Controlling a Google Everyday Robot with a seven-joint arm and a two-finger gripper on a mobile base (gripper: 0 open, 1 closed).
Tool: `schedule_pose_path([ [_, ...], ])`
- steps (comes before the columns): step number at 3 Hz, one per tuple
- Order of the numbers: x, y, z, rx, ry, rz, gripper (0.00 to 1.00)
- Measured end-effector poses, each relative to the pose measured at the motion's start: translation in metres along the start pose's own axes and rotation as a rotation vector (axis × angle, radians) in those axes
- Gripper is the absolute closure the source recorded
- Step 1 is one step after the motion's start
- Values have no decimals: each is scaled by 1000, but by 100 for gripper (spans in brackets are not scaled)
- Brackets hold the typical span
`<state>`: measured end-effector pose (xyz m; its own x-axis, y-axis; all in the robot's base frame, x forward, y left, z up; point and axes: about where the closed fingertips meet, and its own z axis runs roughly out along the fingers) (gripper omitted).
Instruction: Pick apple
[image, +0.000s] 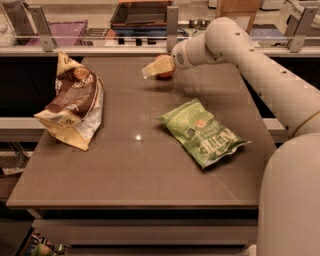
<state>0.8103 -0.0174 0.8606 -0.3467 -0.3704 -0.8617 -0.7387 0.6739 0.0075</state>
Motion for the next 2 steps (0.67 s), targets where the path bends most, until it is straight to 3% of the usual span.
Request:
schedule_pose_path([
  [1, 1, 2, 3, -4, 2, 0, 16],
  [2, 2, 4, 6, -9, 4, 0, 40],
])
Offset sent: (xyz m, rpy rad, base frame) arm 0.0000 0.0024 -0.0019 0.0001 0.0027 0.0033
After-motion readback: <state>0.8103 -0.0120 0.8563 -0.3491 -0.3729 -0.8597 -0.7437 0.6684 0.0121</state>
